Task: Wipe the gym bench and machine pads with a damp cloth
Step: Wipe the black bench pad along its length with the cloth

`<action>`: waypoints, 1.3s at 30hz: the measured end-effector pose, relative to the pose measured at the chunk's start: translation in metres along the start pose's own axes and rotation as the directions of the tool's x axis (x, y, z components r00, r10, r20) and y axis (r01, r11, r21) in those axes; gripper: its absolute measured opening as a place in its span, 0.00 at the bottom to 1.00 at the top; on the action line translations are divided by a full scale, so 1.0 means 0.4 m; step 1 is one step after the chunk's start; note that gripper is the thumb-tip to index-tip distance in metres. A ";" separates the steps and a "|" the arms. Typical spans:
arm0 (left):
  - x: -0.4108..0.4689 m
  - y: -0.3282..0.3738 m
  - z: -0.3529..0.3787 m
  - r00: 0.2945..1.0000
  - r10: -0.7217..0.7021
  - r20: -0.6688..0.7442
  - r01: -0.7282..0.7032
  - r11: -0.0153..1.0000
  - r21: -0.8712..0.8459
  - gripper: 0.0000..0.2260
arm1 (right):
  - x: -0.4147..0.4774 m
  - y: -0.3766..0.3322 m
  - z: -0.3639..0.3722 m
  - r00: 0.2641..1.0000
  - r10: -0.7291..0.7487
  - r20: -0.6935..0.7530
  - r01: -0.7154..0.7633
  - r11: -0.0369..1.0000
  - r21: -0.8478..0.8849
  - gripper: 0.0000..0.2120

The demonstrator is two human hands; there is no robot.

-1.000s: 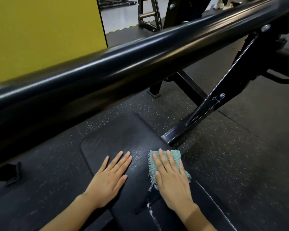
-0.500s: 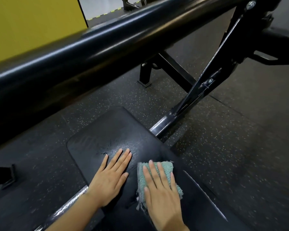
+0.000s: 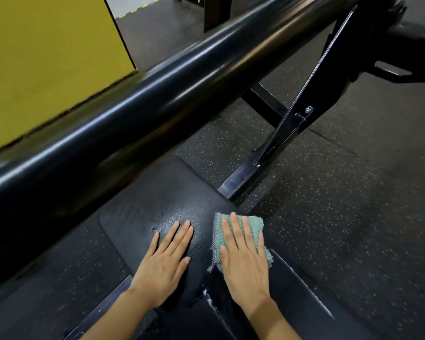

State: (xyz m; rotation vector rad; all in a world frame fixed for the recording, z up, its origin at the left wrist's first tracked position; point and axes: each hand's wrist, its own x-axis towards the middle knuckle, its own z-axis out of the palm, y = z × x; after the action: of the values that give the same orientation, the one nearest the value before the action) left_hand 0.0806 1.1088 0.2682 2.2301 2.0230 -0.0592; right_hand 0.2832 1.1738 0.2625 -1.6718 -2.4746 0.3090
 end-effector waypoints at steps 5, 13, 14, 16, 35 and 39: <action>0.001 -0.003 -0.003 0.999 0.031 0.027 -0.030 0.999 -0.012 0.26 | -0.099 0.051 -0.008 0.993 0.114 0.014 -0.114 0.993 0.008 0.27; 0.033 0.005 -0.014 0.987 0.150 0.059 -0.148 0.988 -0.044 0.25 | -0.041 -0.048 0.005 0.946 0.322 -0.035 -0.319 0.946 0.059 0.27; 0.036 0.002 -0.013 0.985 0.161 0.056 -0.160 0.986 -0.037 0.26 | -0.019 -0.065 0.009 0.945 0.326 -0.033 -0.323 0.944 0.065 0.27; 0.040 -0.002 -0.010 0.982 0.181 0.056 -0.180 0.983 -0.024 0.26 | 0.027 -0.092 0.015 0.944 0.329 -0.029 -0.326 0.942 0.077 0.27; 0.071 -0.009 0.000 0.956 0.291 0.020 -0.287 0.951 -0.114 0.24 | -0.186 0.027 0.011 0.801 0.587 -0.122 -0.584 0.809 0.060 0.27; 0.073 -0.010 0.003 0.956 0.292 0.010 -0.290 0.952 -0.102 0.24 | -0.054 -0.056 0.020 0.847 0.519 -0.113 -0.515 0.855 0.062 0.27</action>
State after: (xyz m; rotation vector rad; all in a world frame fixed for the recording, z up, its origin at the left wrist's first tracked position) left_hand 0.0798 1.1379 0.2632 2.4222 1.6243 0.0419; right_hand 0.2694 1.1448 0.2603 -2.2491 -1.8776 0.2801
